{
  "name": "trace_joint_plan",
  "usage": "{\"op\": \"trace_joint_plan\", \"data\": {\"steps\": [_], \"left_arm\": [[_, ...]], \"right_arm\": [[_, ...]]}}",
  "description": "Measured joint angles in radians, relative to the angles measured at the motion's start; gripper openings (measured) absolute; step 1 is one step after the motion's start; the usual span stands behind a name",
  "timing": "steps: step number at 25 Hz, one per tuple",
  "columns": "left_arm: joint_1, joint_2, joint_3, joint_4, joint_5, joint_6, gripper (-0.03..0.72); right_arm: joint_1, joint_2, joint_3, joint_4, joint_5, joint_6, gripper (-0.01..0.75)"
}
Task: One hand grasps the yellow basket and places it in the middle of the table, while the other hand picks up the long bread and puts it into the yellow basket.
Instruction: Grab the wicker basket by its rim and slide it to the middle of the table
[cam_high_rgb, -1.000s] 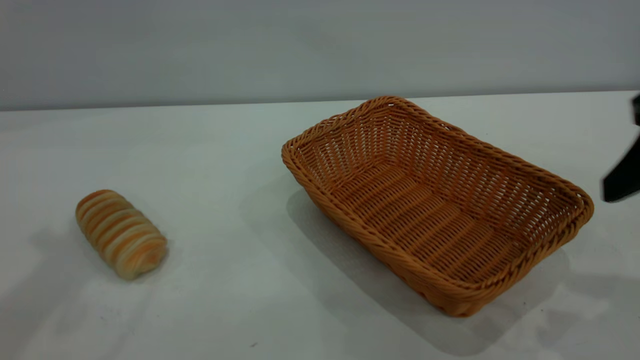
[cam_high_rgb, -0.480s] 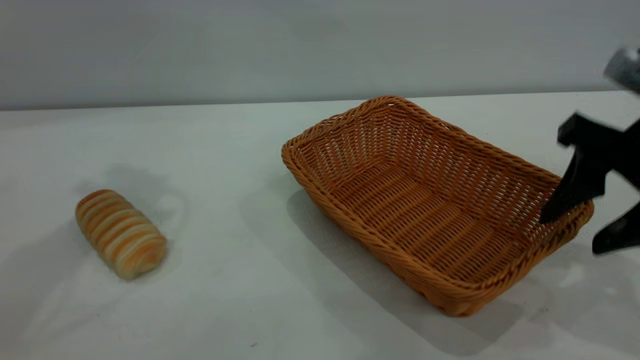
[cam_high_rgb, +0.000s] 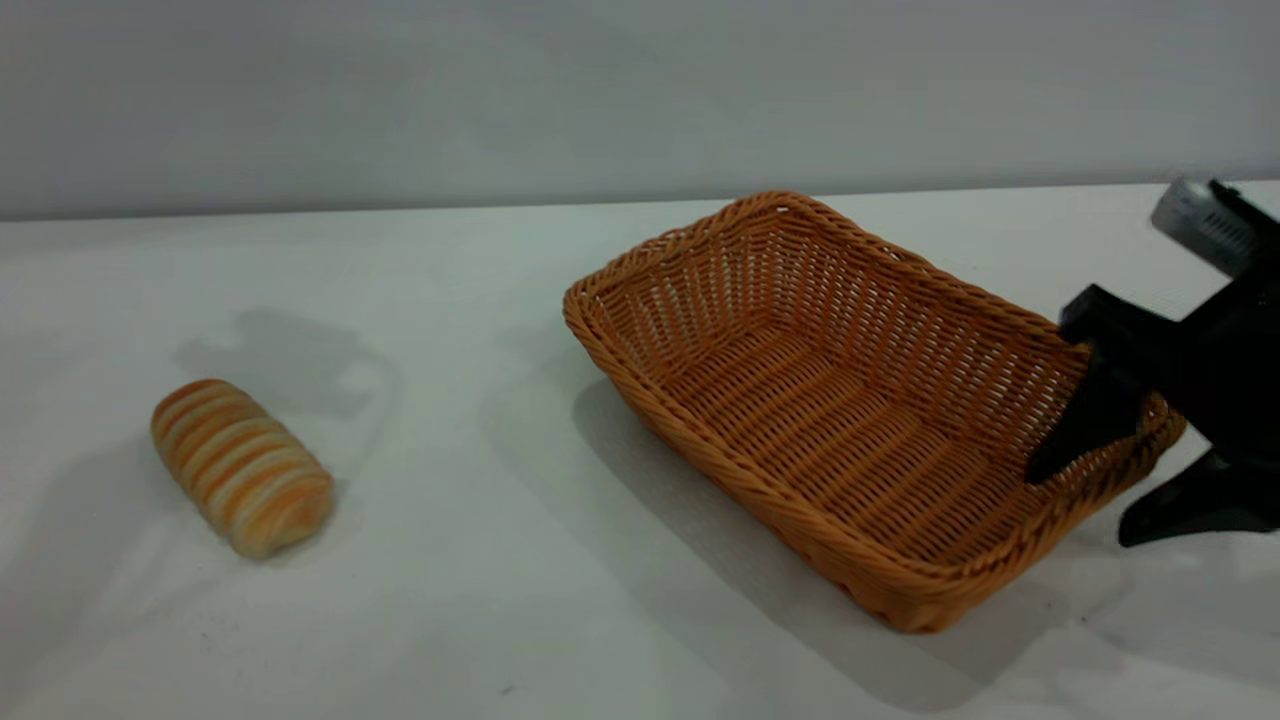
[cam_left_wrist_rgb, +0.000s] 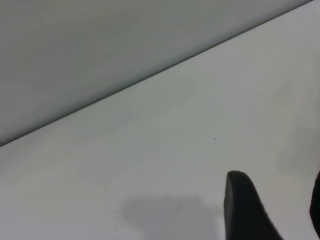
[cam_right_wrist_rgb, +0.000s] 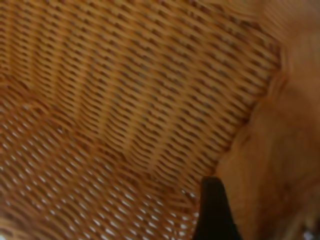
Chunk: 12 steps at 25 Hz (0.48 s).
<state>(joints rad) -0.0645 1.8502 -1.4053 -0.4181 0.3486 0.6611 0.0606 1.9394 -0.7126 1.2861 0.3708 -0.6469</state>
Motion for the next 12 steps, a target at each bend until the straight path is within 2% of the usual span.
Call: {"op": "trace_joint_plan", "data": {"steps": [4, 9, 12], "left_arm": [[0.000, 0.009, 0.000, -0.004, -0.009, 0.006, 0.395], [0.000, 0.009, -0.001, -0.008, -0.023, 0.011, 0.395], [0.000, 0.009, -0.001, -0.012, -0.027, 0.015, 0.395]], "right_arm": [[0.000, 0.065, -0.019, 0.104, 0.012, -0.104, 0.510], [0.000, 0.126, -0.022, 0.176, 0.015, -0.181, 0.461], [0.000, 0.144, -0.027, 0.222, 0.037, -0.227, 0.383]]}}
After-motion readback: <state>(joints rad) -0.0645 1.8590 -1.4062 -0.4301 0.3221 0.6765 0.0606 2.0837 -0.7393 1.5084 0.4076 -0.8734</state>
